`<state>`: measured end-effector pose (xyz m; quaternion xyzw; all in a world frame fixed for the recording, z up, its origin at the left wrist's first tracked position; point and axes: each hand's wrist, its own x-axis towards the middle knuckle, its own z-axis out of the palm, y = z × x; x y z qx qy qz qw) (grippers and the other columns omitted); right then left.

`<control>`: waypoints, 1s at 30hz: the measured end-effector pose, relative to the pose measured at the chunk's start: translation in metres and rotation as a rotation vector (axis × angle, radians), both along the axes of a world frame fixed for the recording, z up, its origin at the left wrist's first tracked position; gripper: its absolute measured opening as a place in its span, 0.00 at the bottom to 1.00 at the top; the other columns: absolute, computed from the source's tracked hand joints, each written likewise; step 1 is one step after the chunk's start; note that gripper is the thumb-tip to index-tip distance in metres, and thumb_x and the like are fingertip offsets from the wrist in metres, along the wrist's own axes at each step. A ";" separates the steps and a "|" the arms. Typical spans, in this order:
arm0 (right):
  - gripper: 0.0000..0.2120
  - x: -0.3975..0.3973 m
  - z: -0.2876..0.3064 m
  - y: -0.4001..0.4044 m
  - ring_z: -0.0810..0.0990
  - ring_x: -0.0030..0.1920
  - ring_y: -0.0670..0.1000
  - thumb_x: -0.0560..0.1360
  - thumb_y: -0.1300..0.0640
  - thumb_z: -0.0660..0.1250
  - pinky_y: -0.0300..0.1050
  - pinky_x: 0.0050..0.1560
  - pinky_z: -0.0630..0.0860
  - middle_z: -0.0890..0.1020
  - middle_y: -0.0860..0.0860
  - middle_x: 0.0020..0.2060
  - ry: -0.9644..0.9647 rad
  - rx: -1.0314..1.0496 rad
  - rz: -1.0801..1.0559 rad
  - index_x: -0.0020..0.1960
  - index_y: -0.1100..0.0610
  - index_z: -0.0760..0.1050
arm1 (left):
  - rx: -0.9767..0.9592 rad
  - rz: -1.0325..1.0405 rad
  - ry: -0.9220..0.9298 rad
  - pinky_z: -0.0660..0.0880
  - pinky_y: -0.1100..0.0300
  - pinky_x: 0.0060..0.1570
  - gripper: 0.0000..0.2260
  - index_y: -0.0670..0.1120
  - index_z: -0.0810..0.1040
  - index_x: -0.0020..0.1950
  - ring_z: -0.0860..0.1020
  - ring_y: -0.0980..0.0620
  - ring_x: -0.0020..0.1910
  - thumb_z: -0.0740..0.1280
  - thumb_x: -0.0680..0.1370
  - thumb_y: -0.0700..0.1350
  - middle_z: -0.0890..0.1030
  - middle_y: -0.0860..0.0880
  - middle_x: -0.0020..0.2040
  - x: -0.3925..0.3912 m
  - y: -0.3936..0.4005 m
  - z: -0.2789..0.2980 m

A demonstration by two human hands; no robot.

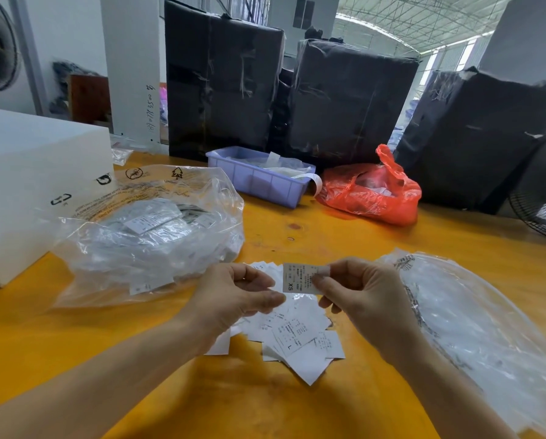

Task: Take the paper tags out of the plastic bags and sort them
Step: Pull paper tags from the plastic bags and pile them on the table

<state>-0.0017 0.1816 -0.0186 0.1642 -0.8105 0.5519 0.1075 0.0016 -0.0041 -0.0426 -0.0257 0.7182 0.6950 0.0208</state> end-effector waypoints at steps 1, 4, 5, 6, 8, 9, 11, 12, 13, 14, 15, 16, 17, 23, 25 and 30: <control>0.04 0.000 -0.001 0.000 0.81 0.28 0.46 0.71 0.65 0.71 0.35 0.28 0.75 0.84 0.49 0.32 0.007 0.006 -0.010 0.40 0.57 0.80 | 0.000 -0.007 -0.002 0.75 0.66 0.32 0.13 0.42 0.79 0.44 0.81 0.56 0.30 0.77 0.62 0.38 0.85 0.48 0.35 0.000 0.000 0.000; 0.05 0.000 -0.001 -0.001 0.81 0.28 0.46 0.71 0.65 0.71 0.35 0.29 0.75 0.84 0.49 0.32 0.010 0.000 -0.010 0.40 0.56 0.80 | -0.013 -0.028 -0.004 0.75 0.64 0.35 0.14 0.42 0.79 0.45 0.81 0.56 0.31 0.77 0.62 0.39 0.85 0.48 0.36 0.000 0.000 0.000; 0.05 0.000 -0.001 -0.002 0.81 0.28 0.46 0.71 0.65 0.71 0.35 0.29 0.75 0.84 0.49 0.33 0.012 0.000 -0.002 0.40 0.57 0.80 | -0.019 -0.031 -0.003 0.76 0.64 0.35 0.14 0.42 0.79 0.45 0.82 0.56 0.31 0.77 0.62 0.39 0.85 0.48 0.36 0.000 0.000 -0.001; 0.04 0.000 -0.001 -0.002 0.81 0.28 0.46 0.71 0.65 0.71 0.36 0.29 0.75 0.84 0.50 0.33 0.016 0.000 0.004 0.40 0.57 0.80 | -0.024 -0.033 -0.002 0.77 0.65 0.35 0.14 0.42 0.79 0.45 0.82 0.56 0.31 0.77 0.63 0.39 0.85 0.48 0.36 -0.001 0.000 -0.001; 0.04 0.000 -0.002 -0.002 0.81 0.29 0.47 0.71 0.65 0.71 0.36 0.29 0.76 0.84 0.51 0.33 0.018 0.004 0.009 0.40 0.58 0.80 | -0.023 -0.038 0.000 0.78 0.66 0.35 0.14 0.42 0.79 0.45 0.82 0.55 0.31 0.77 0.63 0.39 0.85 0.48 0.36 -0.001 0.000 -0.001; 0.04 0.000 -0.002 -0.002 0.81 0.29 0.47 0.71 0.65 0.71 0.37 0.29 0.76 0.84 0.51 0.33 0.011 0.014 0.016 0.40 0.58 0.80 | -0.021 -0.042 0.001 0.78 0.66 0.34 0.14 0.42 0.79 0.45 0.82 0.55 0.31 0.77 0.62 0.39 0.85 0.48 0.36 0.000 0.000 -0.001; 0.03 0.000 -0.003 -0.003 0.81 0.29 0.48 0.71 0.65 0.71 0.39 0.30 0.76 0.84 0.51 0.32 -0.017 0.043 0.042 0.41 0.58 0.80 | -0.014 -0.050 0.005 0.77 0.67 0.33 0.15 0.42 0.79 0.45 0.82 0.55 0.31 0.77 0.62 0.40 0.85 0.47 0.36 0.000 0.000 0.000; 0.04 0.001 -0.003 -0.003 0.81 0.29 0.48 0.72 0.64 0.71 0.39 0.30 0.76 0.84 0.50 0.32 -0.027 0.053 0.055 0.41 0.57 0.80 | -0.007 -0.053 0.006 0.77 0.67 0.33 0.15 0.41 0.79 0.46 0.82 0.55 0.31 0.77 0.62 0.39 0.85 0.47 0.36 0.000 0.000 0.000; 0.04 0.001 -0.003 -0.003 0.81 0.29 0.48 0.72 0.64 0.71 0.38 0.29 0.76 0.84 0.49 0.31 -0.031 0.057 0.064 0.40 0.57 0.80 | 0.003 -0.056 0.006 0.77 0.67 0.33 0.15 0.41 0.79 0.46 0.82 0.54 0.31 0.77 0.62 0.40 0.85 0.46 0.36 0.001 0.000 0.000; 0.04 0.001 -0.003 -0.002 0.81 0.29 0.47 0.72 0.65 0.71 0.38 0.29 0.75 0.84 0.49 0.31 -0.029 0.049 0.064 0.40 0.57 0.80 | 0.017 -0.061 0.005 0.77 0.66 0.33 0.15 0.40 0.79 0.46 0.82 0.54 0.31 0.76 0.62 0.40 0.85 0.46 0.36 0.001 0.000 0.001; 0.04 0.001 -0.003 -0.002 0.81 0.28 0.47 0.72 0.65 0.71 0.37 0.29 0.75 0.84 0.50 0.31 -0.024 0.030 0.057 0.40 0.57 0.80 | 0.036 -0.068 0.003 0.77 0.66 0.33 0.16 0.40 0.79 0.46 0.82 0.53 0.32 0.76 0.61 0.42 0.85 0.45 0.36 0.002 0.000 0.002; 0.04 0.000 -0.002 -0.002 0.81 0.28 0.47 0.71 0.65 0.71 0.37 0.28 0.75 0.84 0.50 0.31 -0.017 0.003 0.042 0.40 0.58 0.80 | 0.064 -0.074 -0.002 0.78 0.65 0.32 0.16 0.39 0.79 0.47 0.82 0.52 0.32 0.75 0.61 0.42 0.85 0.44 0.37 0.002 0.000 0.002; 0.04 -0.001 -0.002 -0.001 0.81 0.27 0.47 0.71 0.66 0.71 0.37 0.28 0.75 0.84 0.51 0.31 -0.010 -0.022 0.021 0.40 0.58 0.80 | 0.100 -0.077 -0.009 0.77 0.65 0.31 0.15 0.38 0.79 0.47 0.83 0.51 0.32 0.74 0.62 0.41 0.85 0.42 0.37 0.002 0.000 0.003; 0.05 -0.002 0.003 0.003 0.80 0.26 0.46 0.71 0.65 0.71 0.35 0.27 0.74 0.84 0.50 0.32 0.021 -0.085 -0.036 0.40 0.57 0.79 | 0.189 -0.083 -0.038 0.77 0.66 0.31 0.14 0.37 0.77 0.49 0.84 0.49 0.33 0.72 0.65 0.38 0.84 0.40 0.38 0.002 0.000 0.004; 0.04 -0.001 0.003 0.002 0.80 0.26 0.46 0.71 0.64 0.71 0.35 0.27 0.75 0.85 0.49 0.33 0.024 -0.074 -0.028 0.40 0.57 0.79 | 0.195 -0.081 -0.038 0.78 0.65 0.33 0.17 0.38 0.78 0.49 0.84 0.49 0.35 0.72 0.61 0.39 0.85 0.40 0.39 0.002 0.000 0.004; 0.02 -0.001 0.000 0.000 0.80 0.27 0.47 0.71 0.65 0.71 0.36 0.27 0.74 0.84 0.51 0.32 0.016 -0.023 -0.014 0.41 0.60 0.80 | 0.216 -0.086 -0.046 0.77 0.66 0.33 0.20 0.37 0.77 0.50 0.84 0.48 0.36 0.73 0.60 0.39 0.85 0.40 0.40 0.002 0.001 0.004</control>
